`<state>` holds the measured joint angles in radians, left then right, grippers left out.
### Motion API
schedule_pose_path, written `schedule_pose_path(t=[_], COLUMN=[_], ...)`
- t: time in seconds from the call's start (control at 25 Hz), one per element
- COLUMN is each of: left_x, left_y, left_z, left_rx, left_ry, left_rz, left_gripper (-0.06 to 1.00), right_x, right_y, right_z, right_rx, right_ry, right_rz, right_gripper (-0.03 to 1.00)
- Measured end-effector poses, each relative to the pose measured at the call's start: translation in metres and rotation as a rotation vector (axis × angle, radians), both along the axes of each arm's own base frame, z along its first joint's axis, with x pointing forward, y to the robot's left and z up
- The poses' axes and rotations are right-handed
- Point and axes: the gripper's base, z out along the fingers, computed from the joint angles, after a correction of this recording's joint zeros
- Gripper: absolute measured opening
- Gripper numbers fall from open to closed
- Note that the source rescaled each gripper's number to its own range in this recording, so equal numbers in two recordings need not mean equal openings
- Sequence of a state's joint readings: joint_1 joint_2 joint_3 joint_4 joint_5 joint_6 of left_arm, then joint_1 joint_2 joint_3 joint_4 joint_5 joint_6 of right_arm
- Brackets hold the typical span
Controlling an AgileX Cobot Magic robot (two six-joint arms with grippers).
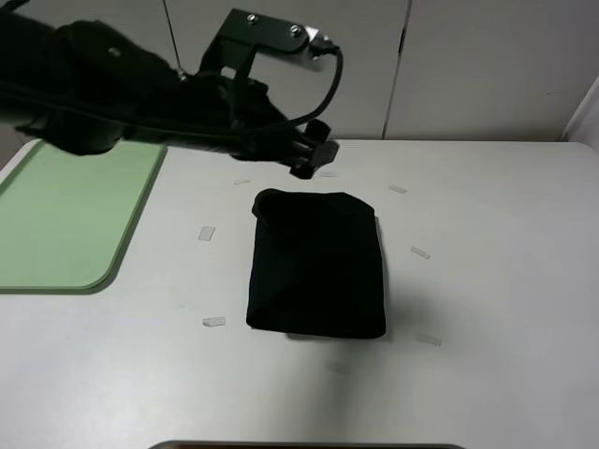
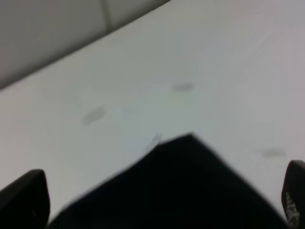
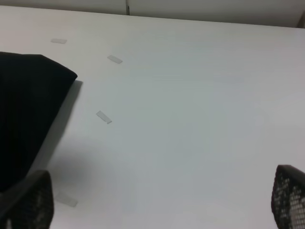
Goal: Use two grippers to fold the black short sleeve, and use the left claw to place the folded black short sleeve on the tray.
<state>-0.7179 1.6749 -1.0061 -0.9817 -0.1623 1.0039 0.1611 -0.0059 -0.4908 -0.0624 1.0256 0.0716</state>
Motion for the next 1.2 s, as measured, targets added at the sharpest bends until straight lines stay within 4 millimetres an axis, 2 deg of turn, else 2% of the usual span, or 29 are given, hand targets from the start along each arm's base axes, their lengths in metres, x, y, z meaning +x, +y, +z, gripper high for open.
schedule_pose_path(t=[0.04,0.08,0.2,0.32,0.4,0.52,0.76,0.96,1.04,1.2], left_x=[0.000,-0.013,-0.034,-0.044,-0.055,-0.058,-0.052,-0.033,-0.028,-0.022], left_y=[0.000,0.016,0.035,0.044,0.053,0.057,0.068,0.097,0.106,0.107], left_z=[0.000,-0.006,-0.019,-0.027,-0.041,-0.048,-0.050,-0.050,-0.051,-0.065], left_rx=[0.000,-0.026,-0.114,-0.170,-0.159,-0.176,-0.306,-0.475,-0.525,-0.572], left_ry=[0.000,0.041,0.177,0.262,0.319,0.383,0.541,0.636,0.678,0.780], left_rz=[0.000,0.072,0.190,0.263,0.298,0.330,0.468,0.676,0.714,0.712], left_gripper=[0.97,0.99,1.00,1.00,1.00,1.00,1.00,0.99,0.98,0.95], right_x=[0.000,0.000,0.000,0.000,0.000,0.000,0.000,0.000,0.000,0.000], right_y=[0.000,0.000,0.000,0.000,0.000,0.000,0.000,0.000,0.000,0.000], right_z=[0.000,0.000,0.000,0.000,0.000,0.000,0.000,0.000,0.000,0.000], right_rx=[0.000,0.000,0.000,0.000,0.000,0.000,0.000,0.000,0.000,0.000], right_ry=[0.000,0.000,0.000,0.000,0.000,0.000,0.000,0.000,0.000,0.000], right_rz=[0.000,0.000,0.000,0.000,0.000,0.000,0.000,0.000,0.000,0.000], right_gripper=[1.00,1.00,1.00,1.00,1.00,1.00,1.00,1.00,1.00,1.00])
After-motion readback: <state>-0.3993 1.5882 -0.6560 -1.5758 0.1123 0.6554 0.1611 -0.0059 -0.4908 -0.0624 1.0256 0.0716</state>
